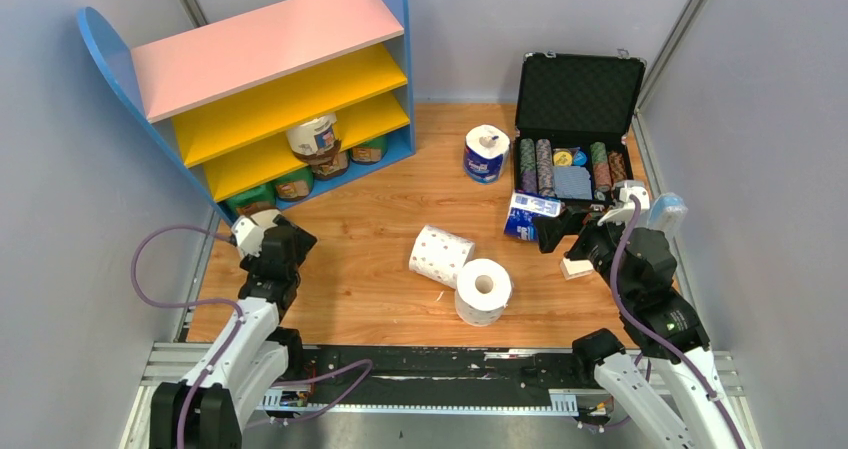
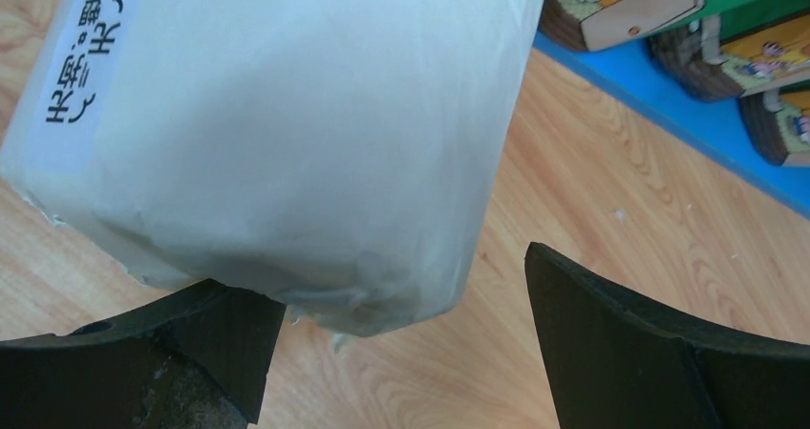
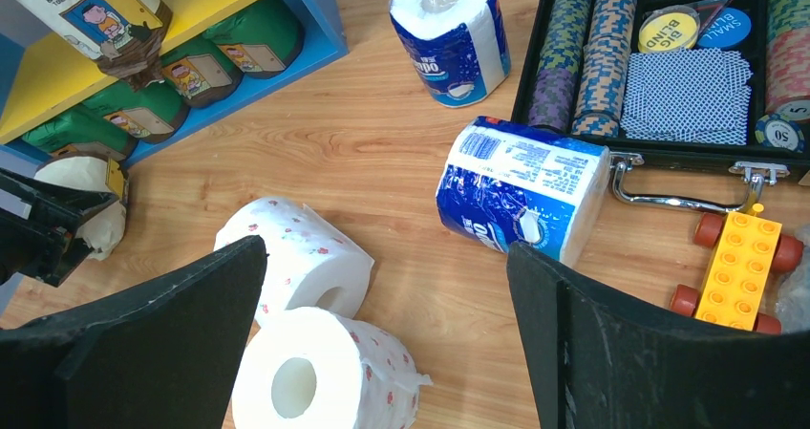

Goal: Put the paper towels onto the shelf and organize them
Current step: Adjust the paper towel at the center of the board.

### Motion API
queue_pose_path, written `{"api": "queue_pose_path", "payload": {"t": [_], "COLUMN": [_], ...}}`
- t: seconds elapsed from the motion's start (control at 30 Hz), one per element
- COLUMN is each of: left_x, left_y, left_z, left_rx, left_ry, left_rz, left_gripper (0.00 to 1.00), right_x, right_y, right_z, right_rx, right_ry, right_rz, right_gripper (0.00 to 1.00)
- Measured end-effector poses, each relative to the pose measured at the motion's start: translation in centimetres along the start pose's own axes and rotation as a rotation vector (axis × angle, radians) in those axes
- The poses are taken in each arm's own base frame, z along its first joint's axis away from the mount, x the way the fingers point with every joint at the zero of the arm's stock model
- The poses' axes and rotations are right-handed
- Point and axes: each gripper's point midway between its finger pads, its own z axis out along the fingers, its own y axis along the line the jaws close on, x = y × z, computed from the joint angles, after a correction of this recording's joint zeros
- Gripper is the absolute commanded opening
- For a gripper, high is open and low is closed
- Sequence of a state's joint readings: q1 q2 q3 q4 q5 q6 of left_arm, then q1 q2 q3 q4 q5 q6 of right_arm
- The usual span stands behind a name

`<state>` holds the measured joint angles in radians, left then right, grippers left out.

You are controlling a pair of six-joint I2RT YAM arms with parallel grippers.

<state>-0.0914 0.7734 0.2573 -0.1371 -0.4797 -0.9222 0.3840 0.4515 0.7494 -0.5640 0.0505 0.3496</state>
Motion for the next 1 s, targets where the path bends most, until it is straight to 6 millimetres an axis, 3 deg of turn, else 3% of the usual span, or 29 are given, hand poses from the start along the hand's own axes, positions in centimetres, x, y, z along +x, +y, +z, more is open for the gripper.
{"api": "queue_pose_path", "payload": {"t": [0.2, 0.4, 0.73, 0.87, 1.0], "left_x": [-2.3, -4.3, -5.0, -6.5, -7.5], "left_y": [-1.8, -2.3, -1.3, -1.7, -1.8], "left_z": [0.4, 0.0, 1.0, 0.9, 0.9], "left_rx": [0.053, 0.065, -0.018, -0.033, -0.049], "left_ry": [-0.099, -0.185, -0.231, -0.283, -0.323], "left_rz": [-0.072, -0.112, -0.107, -0.123, -0.136], "left_gripper": [0.86, 0.79, 0.75, 0.63, 0.42], "right_x": [0.2, 0.5, 0.7, 0.8, 0.9], "right_y": [-0.1, -0.2, -0.3, -0.3, -0.3], "right_z": [0.2, 0.6, 0.8, 0.9, 1.0], "right_rx": [0.004, 0.012, 0.016, 0.018, 0.020], "right_ry": [0.009, 0.029, 0.040, 0.046, 0.048], "right_rz": [-0.001, -0.002, -0.002, -0.003, -0.003], "right_gripper": [1.00, 1.00, 1.00, 1.00, 1.00]}}
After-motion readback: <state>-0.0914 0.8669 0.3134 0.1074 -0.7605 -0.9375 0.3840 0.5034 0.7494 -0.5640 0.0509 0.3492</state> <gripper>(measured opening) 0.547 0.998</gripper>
